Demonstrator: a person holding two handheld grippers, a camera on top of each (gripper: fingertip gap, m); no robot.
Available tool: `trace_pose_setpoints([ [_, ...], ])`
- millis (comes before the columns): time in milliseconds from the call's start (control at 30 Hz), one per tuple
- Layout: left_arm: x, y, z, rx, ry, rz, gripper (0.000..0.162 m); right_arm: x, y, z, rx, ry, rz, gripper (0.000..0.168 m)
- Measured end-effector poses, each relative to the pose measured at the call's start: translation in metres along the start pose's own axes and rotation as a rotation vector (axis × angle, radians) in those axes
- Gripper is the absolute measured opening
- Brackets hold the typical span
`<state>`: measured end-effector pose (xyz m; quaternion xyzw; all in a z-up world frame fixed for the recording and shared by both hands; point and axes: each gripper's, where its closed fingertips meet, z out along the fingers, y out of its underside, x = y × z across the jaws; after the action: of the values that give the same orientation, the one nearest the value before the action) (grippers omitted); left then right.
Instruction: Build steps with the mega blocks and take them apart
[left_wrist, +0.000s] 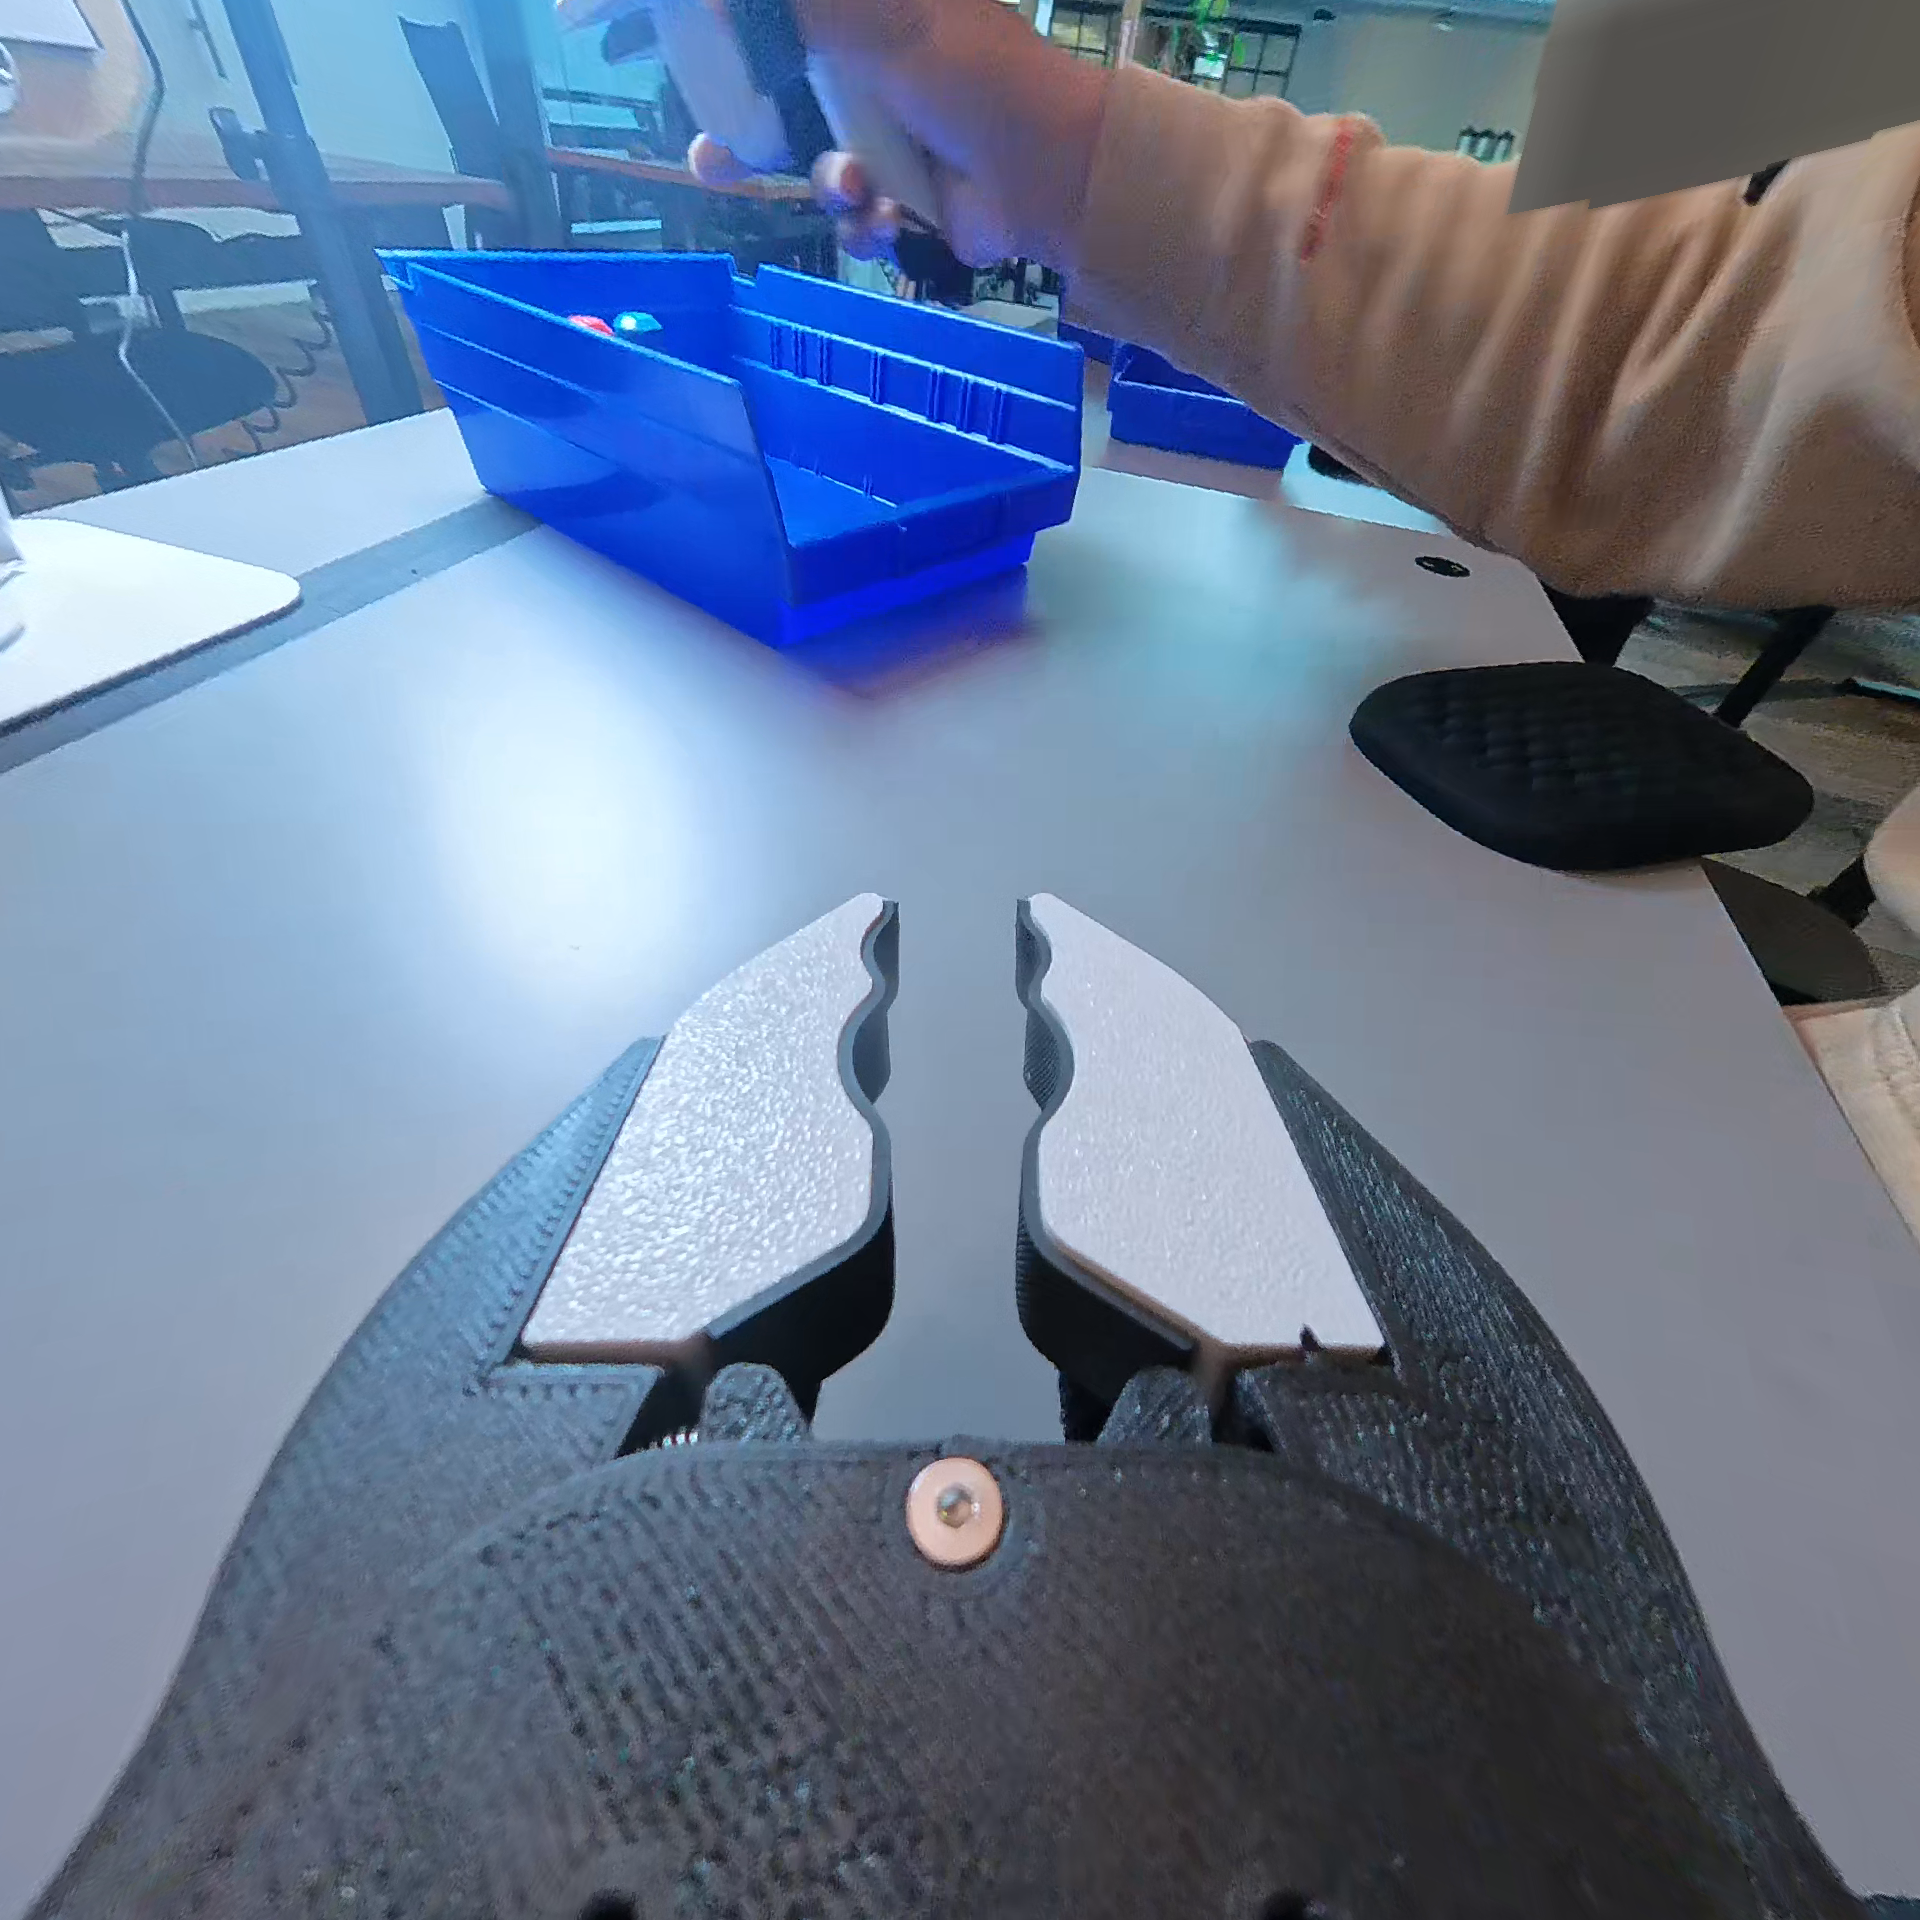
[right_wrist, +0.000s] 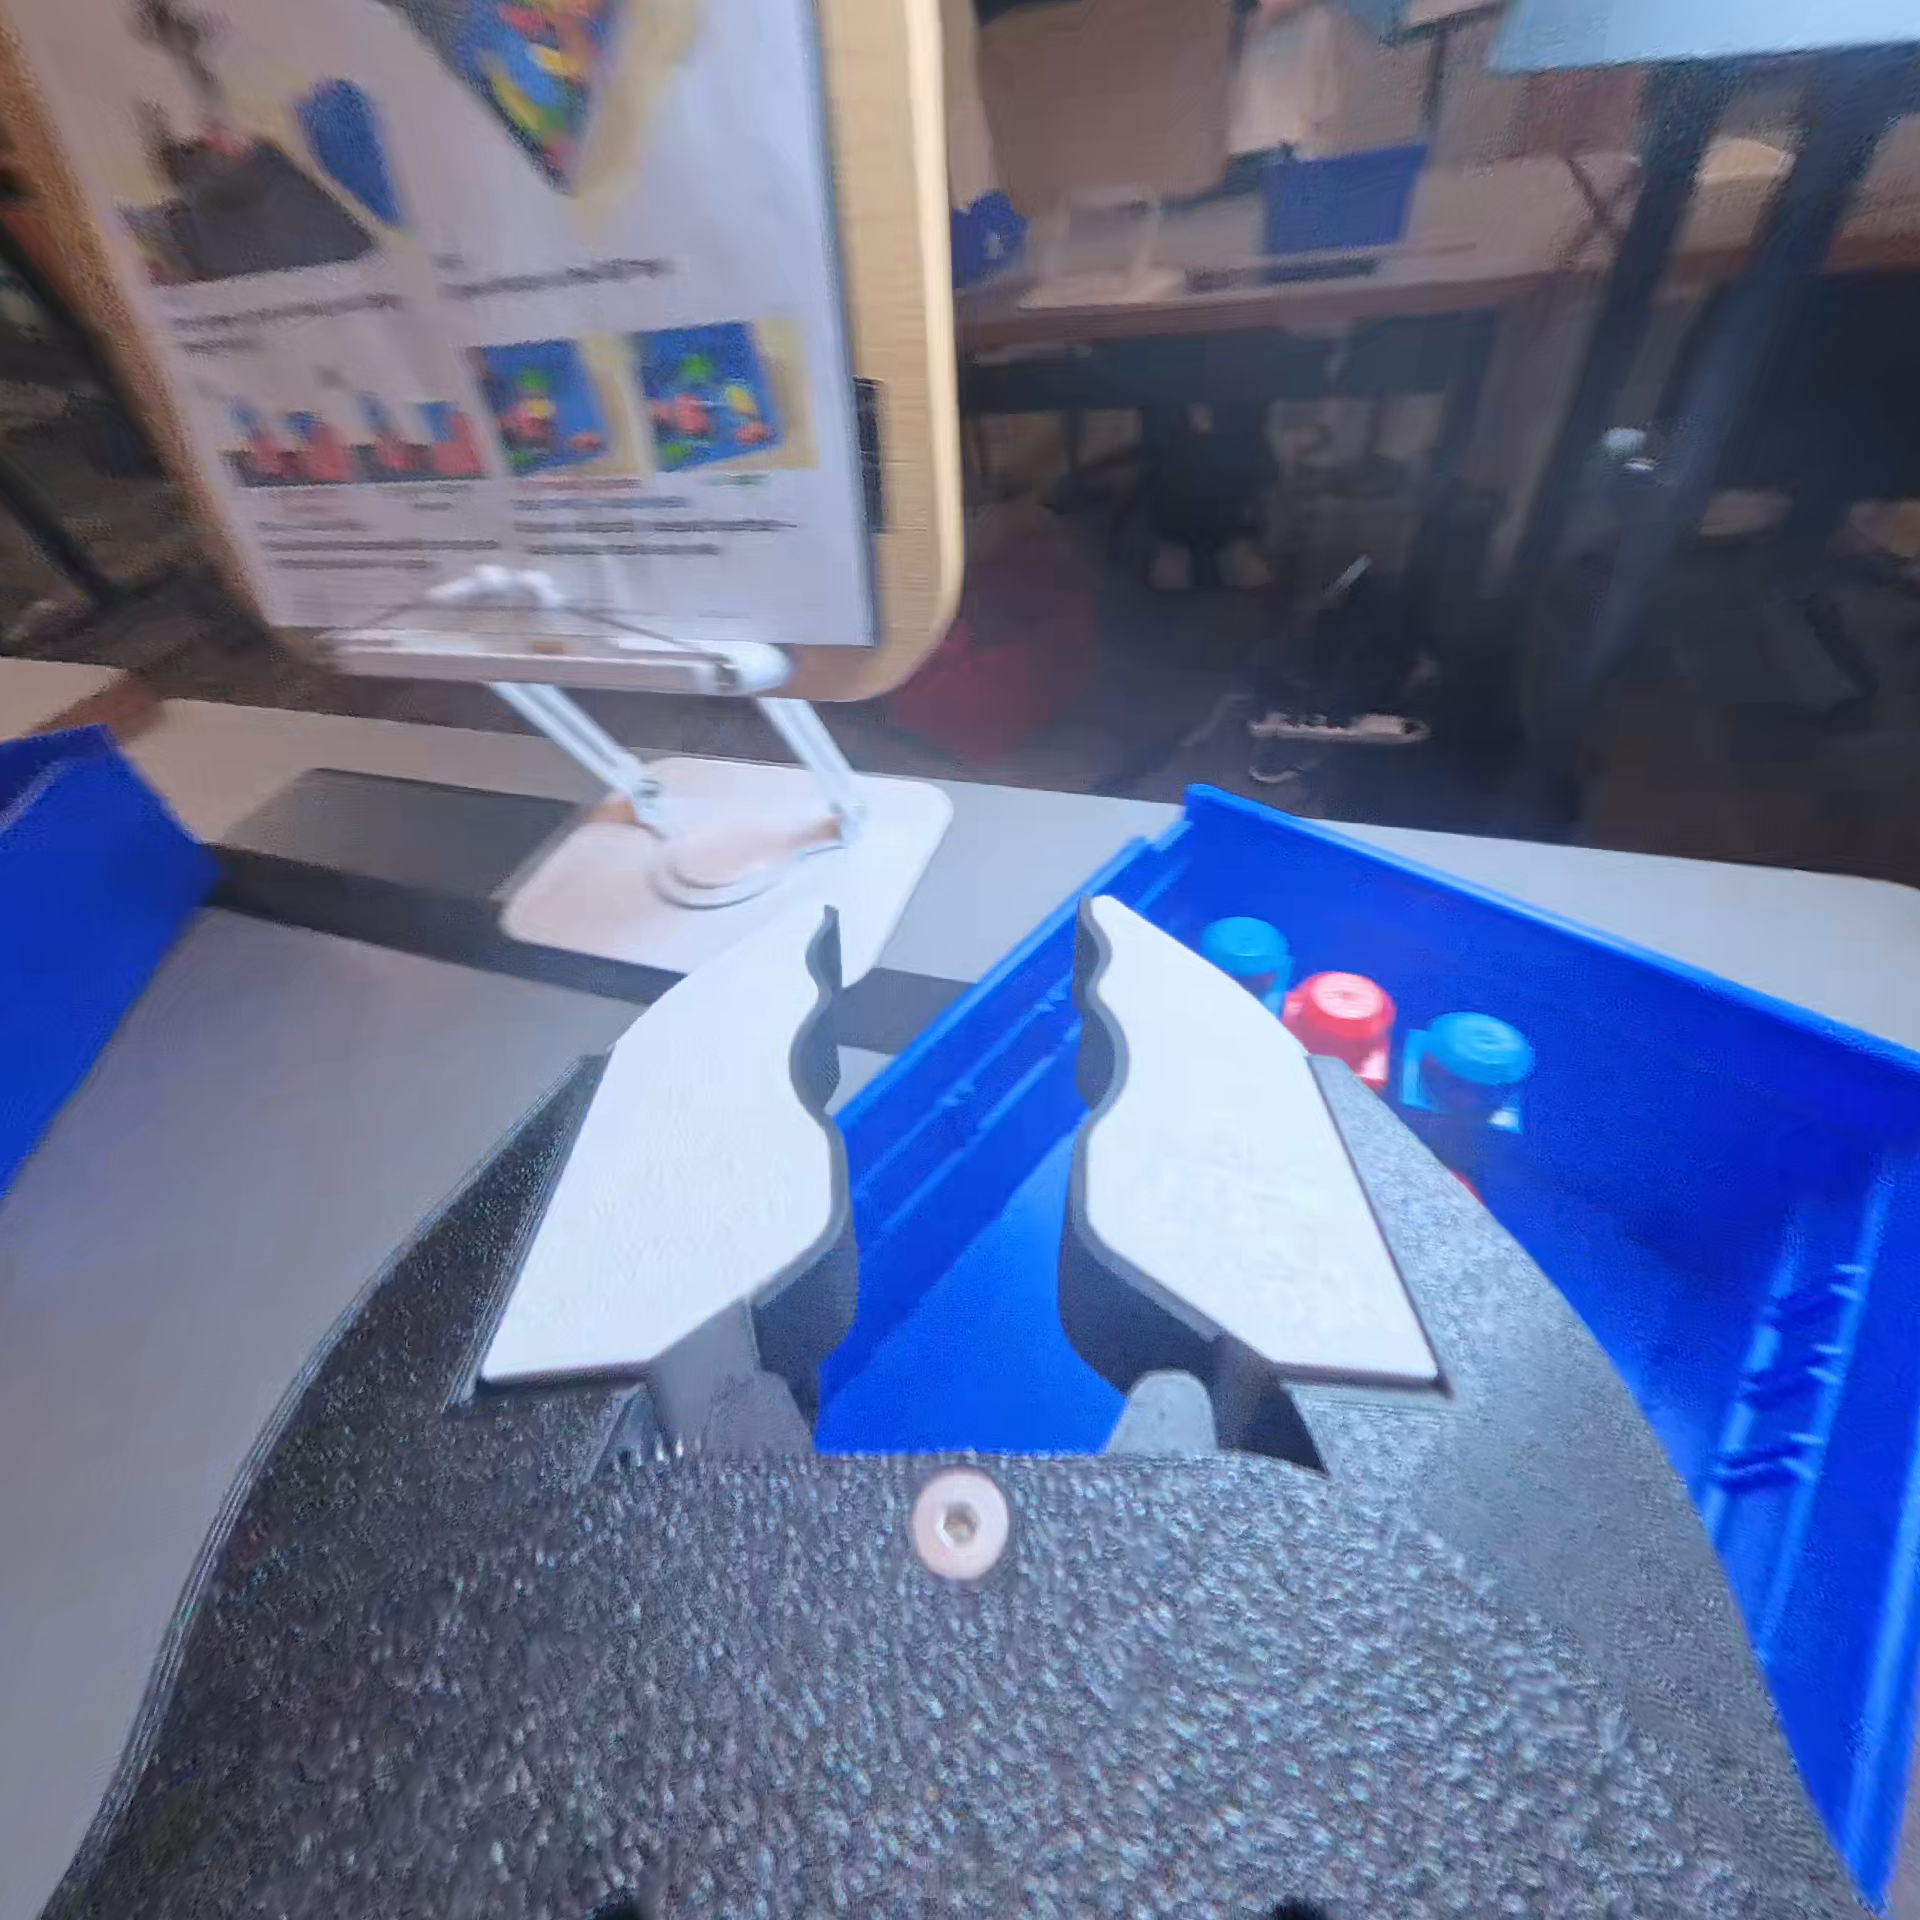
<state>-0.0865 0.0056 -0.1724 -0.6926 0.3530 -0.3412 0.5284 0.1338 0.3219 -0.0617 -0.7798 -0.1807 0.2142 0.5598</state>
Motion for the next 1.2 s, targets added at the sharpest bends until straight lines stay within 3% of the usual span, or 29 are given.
trace_pose_setpoints([
  [133, -0.009, -0.012, -0.007, 0.041, -0.059, 0.022, 0.021, -0.094, 0.020, -0.055, 0.066, -0.223, -0.011, 0.042],
  [267, -0.025, -0.033, -0.024, 0.101, -0.146, 0.048, 0.022, -0.151, 0.074, -0.091, 0.046, -0.330, -0.009, 0.035],
  [433, -0.068, -0.082, -0.077, 0.177, -0.352, 0.106, 0.023, -0.162, 0.123, -0.099, 0.014, -0.339, -0.050, 0.017],
  [600, -0.132, -0.133, -0.153, 0.144, -0.605, 0.125, 0.025, -0.155, 0.102, -0.105, 0.089, -0.339, -0.064, 0.006],
  [700, -0.182, -0.142, -0.192, 0.025, -0.732, 0.093, 0.029, -0.157, 0.102, -0.108, 0.098, -0.347, -0.076, 0.004],
  [800, -0.234, -0.117, -0.221, -0.214, -0.812, 0.016, 0.035, -0.161, 0.105, -0.109, 0.097, -0.352, -0.110, 0.004],
  [900, -0.276, -0.063, -0.243, -0.508, -0.858, -0.111, 0.036, -0.166, 0.109, -0.108, 0.083, -0.368, -0.133, 0.005],
  [1000, -0.286, 0.007, -0.245, -0.748, -0.792, -0.393, 0.042, -0.171, 0.116, -0.106, 0.064, -0.374, -0.171, 0.005],
  [1133, -0.290, 0.067, -0.248, -0.967, -0.811, -0.523, 0.049, -0.177, 0.125, -0.105, 0.048, -0.376, -0.246, 0.005],
  [1200, -0.293, 0.080, -0.248, -1.038, -0.841, -0.507, 0.035, -0.180, 0.128, -0.105, 0.047, -0.374, -0.284, 0.005],
])
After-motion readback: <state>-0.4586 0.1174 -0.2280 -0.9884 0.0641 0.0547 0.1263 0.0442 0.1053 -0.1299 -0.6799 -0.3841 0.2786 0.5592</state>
